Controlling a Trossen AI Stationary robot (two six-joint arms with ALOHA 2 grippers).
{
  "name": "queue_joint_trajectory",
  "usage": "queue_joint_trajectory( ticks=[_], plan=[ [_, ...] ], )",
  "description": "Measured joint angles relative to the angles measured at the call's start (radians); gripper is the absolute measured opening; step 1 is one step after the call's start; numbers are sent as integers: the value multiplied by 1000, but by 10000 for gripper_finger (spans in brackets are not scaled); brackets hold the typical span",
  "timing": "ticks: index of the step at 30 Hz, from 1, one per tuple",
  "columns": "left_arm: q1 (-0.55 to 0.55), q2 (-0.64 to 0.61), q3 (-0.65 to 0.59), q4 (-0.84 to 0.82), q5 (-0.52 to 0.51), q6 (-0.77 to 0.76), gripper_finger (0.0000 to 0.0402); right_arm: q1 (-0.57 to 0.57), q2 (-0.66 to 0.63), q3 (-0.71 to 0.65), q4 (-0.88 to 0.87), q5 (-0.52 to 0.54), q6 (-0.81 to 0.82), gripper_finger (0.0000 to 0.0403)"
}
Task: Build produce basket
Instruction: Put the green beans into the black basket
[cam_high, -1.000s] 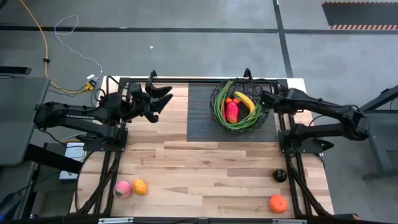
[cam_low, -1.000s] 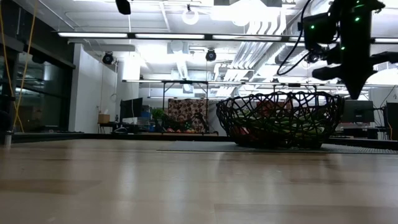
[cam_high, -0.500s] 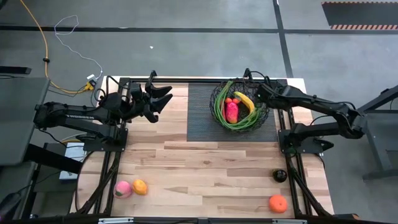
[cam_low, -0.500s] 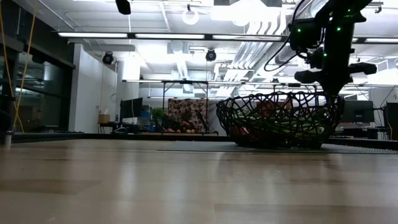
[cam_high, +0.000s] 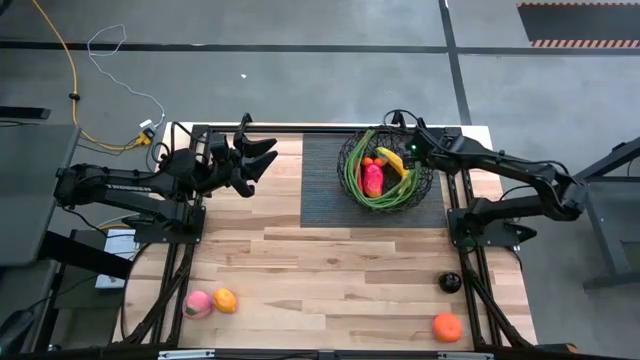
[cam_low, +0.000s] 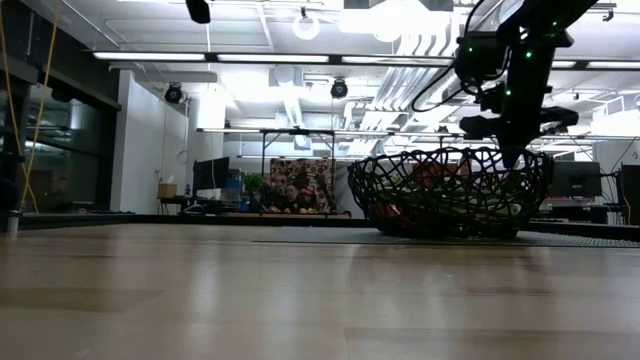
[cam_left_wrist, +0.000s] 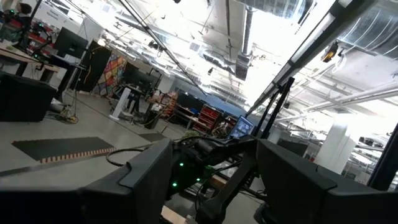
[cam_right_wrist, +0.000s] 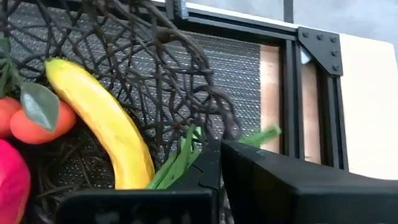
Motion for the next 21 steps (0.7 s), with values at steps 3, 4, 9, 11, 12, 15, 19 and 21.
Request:
queue_joint_trajectory(
  ticks=[3, 4, 9, 11, 12, 15, 19, 21],
  plan=[
    [0, 0, 0, -1, 0, -11, 225, 6, -9, 0, 61, -7, -11, 0],
    [0, 0, 0, -1, 0, -12, 225, 10, -18, 0, 84, -11, -27, 0],
    [0, 0, 0, -1, 0, -11, 225, 12, -66, 0, 107, -48, -92, 0],
    [0, 0, 0, -1, 0, -12, 225, 6, -94, 1, 11, -25, 0, 0],
    [0, 0, 0, -1, 0, -11, 225, 1, -107, 1, -40, -12, 35, 0],
    [0, 0, 0, -1, -1, -12, 225, -8, -133, 1, -178, 32, 92, 0],
    [11, 0, 0, -1, -1, -12, 225, -31, -131, 1, -258, 62, 159, 0],
    [13, 0, 0, -1, -1, -12, 225, -47, -119, 1, -212, 62, 137, 0]
  ],
)
